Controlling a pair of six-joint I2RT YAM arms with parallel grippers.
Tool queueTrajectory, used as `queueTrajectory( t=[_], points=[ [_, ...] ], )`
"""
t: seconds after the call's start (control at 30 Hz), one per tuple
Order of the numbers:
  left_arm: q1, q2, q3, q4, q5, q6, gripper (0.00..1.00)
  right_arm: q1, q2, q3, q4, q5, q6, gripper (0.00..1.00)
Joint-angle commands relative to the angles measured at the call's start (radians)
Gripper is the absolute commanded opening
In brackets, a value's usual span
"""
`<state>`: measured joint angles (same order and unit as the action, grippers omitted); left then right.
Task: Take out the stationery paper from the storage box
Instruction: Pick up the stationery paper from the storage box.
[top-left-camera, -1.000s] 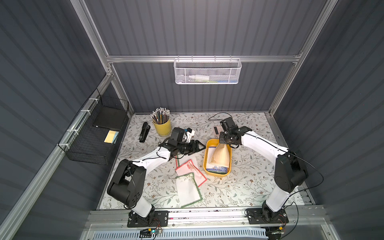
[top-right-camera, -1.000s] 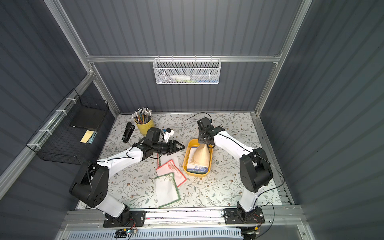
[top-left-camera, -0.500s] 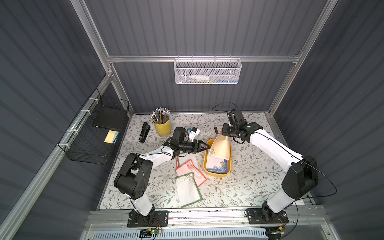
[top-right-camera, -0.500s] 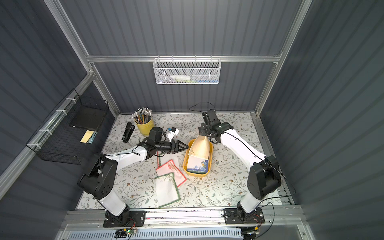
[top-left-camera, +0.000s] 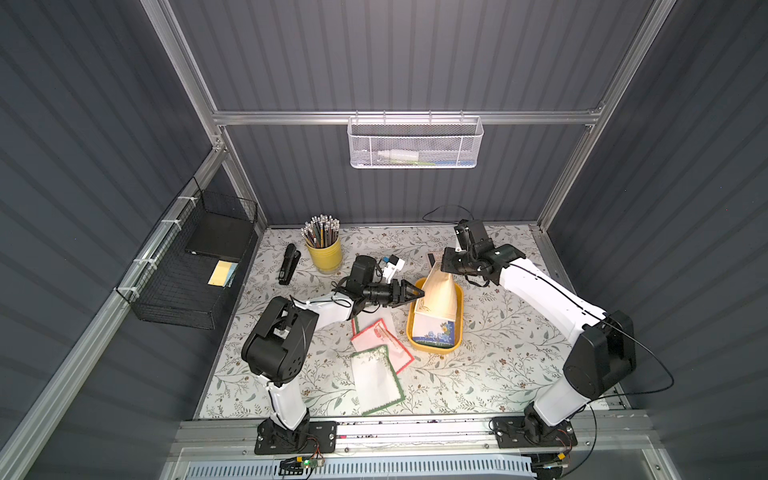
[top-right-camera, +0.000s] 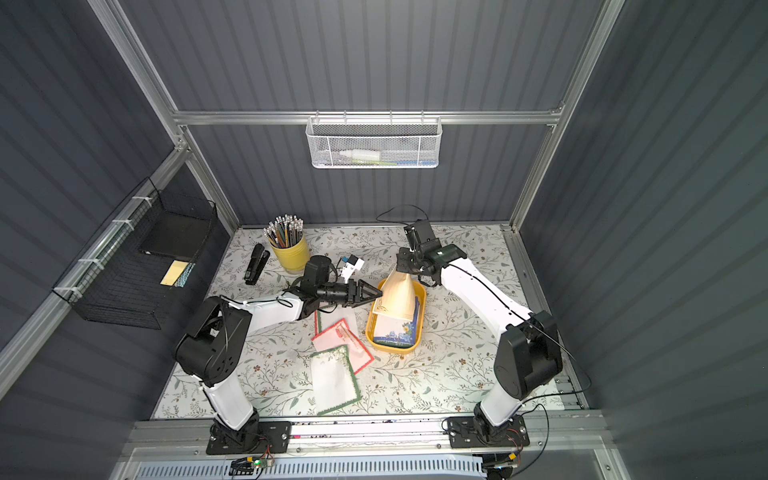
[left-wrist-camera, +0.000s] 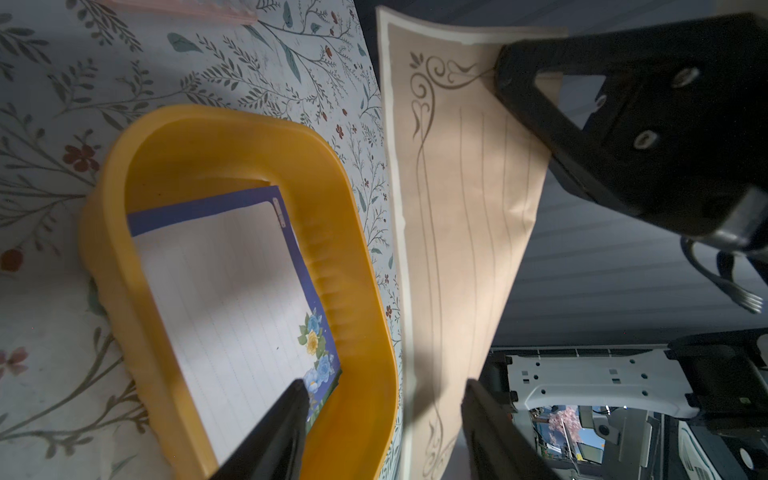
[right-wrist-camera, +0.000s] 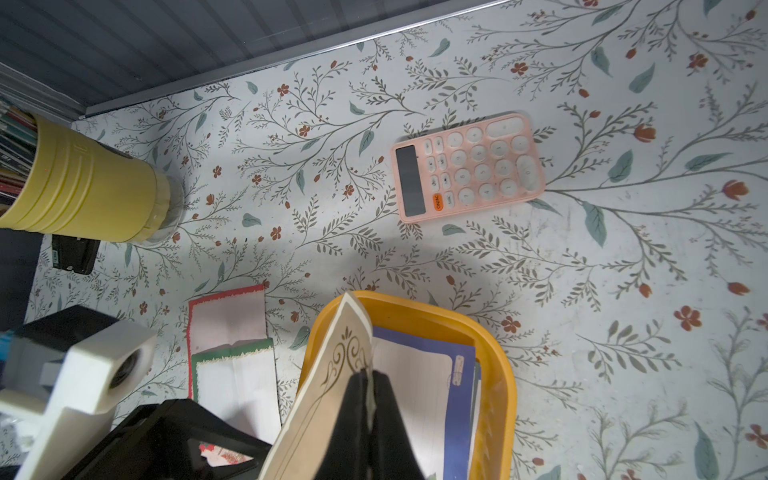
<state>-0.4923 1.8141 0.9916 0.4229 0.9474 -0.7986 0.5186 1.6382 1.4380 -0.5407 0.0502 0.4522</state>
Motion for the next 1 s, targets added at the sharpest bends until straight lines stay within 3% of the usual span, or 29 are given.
queueTrajectory(
  t=[0.0,0.1,0.23,0.43,0.6,0.63,0.73,0.77,0.87,0.97],
  points=[
    [-0.019,0.028,0.039,0.057,0.026,-0.029,0.6,0.0,-0.003,-0.001,0.017,-0.047,0.011,0.0],
    [-0.026,0.041,0.058,0.059,0.024,-0.034,0.51,0.001,0.001,-0.009,0.02,-0.049,0.014,0.0],
    [-0.026,0.035,0.063,0.059,0.017,-0.037,0.24,0.002,-0.001,-0.03,0.022,-0.04,0.017,0.0],
    [-0.026,0.016,0.062,0.047,0.014,-0.033,0.06,0.003,-0.003,-0.066,0.026,-0.031,0.018,0.0],
    [-0.026,-0.005,0.058,0.003,-0.004,-0.012,0.0,0.003,-0.007,-0.083,0.029,-0.037,0.019,0.0],
    [-0.025,-0.013,0.059,-0.012,-0.011,-0.004,0.0,0.003,-0.007,-0.082,0.027,-0.032,0.02,0.05],
    [-0.023,-0.053,0.075,-0.107,-0.04,0.046,0.0,0.002,-0.011,-0.081,0.016,0.005,0.025,0.41],
    [-0.022,-0.073,0.085,-0.155,-0.056,0.071,0.0,0.003,-0.014,-0.082,0.015,0.017,0.024,0.48],
    [-0.001,-0.148,0.104,-0.274,-0.091,0.116,0.0,0.003,-0.015,-0.079,0.015,0.04,0.02,0.57],
    [0.053,-0.241,0.12,-0.406,-0.132,0.156,0.0,0.003,-0.008,-0.073,0.012,0.058,0.019,0.59]
  ],
)
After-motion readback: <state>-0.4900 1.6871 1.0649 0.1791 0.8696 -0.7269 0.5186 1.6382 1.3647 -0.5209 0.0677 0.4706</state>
